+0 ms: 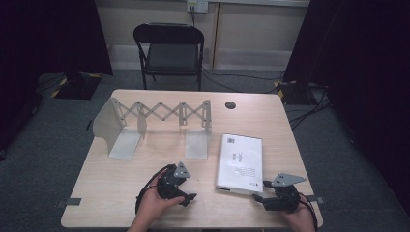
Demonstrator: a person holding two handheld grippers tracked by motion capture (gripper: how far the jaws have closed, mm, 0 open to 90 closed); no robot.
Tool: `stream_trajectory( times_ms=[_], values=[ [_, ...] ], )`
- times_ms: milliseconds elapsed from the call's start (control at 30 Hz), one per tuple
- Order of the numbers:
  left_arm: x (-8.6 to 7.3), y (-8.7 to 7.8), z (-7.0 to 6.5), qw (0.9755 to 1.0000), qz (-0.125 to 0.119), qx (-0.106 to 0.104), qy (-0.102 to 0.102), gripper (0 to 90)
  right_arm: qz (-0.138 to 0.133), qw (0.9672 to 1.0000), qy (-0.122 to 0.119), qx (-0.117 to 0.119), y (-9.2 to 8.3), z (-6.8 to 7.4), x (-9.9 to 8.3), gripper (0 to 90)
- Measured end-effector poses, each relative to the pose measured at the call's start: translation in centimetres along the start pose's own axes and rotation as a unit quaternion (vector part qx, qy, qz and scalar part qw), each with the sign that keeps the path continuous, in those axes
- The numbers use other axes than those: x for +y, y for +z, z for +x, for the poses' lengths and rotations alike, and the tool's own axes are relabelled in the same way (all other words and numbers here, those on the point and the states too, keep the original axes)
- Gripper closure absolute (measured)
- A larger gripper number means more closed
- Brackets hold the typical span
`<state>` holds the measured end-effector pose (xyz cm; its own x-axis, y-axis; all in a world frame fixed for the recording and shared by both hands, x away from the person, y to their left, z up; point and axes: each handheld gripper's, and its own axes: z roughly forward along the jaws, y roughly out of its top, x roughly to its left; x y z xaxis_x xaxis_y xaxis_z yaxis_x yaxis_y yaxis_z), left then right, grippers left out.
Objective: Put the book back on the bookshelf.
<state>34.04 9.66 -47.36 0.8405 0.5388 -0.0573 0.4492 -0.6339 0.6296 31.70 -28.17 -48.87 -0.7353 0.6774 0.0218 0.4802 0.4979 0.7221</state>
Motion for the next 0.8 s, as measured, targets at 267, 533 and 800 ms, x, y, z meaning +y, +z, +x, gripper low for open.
stream_trajectory(
  times_ms=[267,533,800],
  values=[
    [1.0,0.7,0.0,0.9998,0.02,-0.009,-0.002,18.3,0.006,0.9999,-0.009,-0.006,0.2,0.4,0.9,38.5],
    [2.9,0.9,-1.1,0.9996,0.019,-0.012,0.018,18.5,0.018,0.9998,0.001,0.003,0.7,0.3,1.4,40.6],
    [4.0,1.4,-1.6,0.9991,0.021,-0.019,0.03,18.5,0.022,0.9997,0.004,-0.004,0.7,0.3,1.6,42.0]
  ],
)
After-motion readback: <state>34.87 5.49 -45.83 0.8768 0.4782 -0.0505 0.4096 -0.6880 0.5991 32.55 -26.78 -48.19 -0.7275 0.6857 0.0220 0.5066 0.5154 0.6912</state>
